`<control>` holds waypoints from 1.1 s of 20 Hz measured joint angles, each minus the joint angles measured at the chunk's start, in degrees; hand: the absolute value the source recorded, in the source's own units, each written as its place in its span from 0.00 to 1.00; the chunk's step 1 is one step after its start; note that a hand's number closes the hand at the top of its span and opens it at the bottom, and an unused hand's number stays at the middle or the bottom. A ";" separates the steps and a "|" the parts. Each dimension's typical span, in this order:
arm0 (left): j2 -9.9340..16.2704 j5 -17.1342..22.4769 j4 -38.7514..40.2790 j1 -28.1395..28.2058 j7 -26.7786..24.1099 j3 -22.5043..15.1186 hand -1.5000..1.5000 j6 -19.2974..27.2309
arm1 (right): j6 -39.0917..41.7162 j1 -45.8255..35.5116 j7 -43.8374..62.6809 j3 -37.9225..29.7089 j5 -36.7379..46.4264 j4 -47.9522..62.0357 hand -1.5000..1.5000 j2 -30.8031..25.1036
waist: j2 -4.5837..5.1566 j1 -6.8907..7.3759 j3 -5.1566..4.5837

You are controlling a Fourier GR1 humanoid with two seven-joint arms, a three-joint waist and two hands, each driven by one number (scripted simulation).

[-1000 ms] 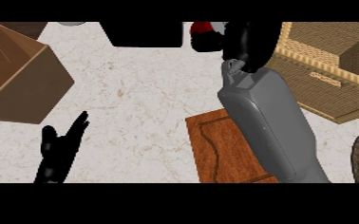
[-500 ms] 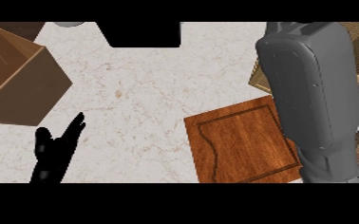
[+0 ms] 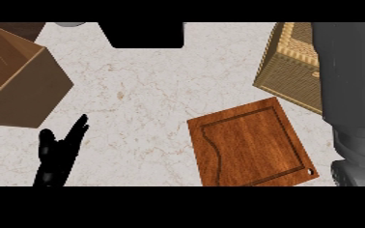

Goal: Pick the can from the cutting board and place it in the basket

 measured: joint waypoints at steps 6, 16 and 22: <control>-0.29 -0.06 0.98 -0.56 -1.15 0.18 0.50 -0.46 | -2.58 0.97 -5.76 -4.03 -4.17 6.59 1.00 -3.68 | 0.09 0.27 0.09; -0.78 -0.65 1.43 -1.10 -0.71 0.25 0.50 -0.22 | -13.86 5.92 -17.53 -11.67 -14.31 14.00 1.00 -4.36 | 0.13 0.35 0.13; -0.86 -0.67 2.13 -1.52 -1.37 0.50 0.50 -0.64 | -17.81 9.06 -25.59 -14.07 -19.34 18.91 1.00 -5.30 | 0.04 0.35 0.21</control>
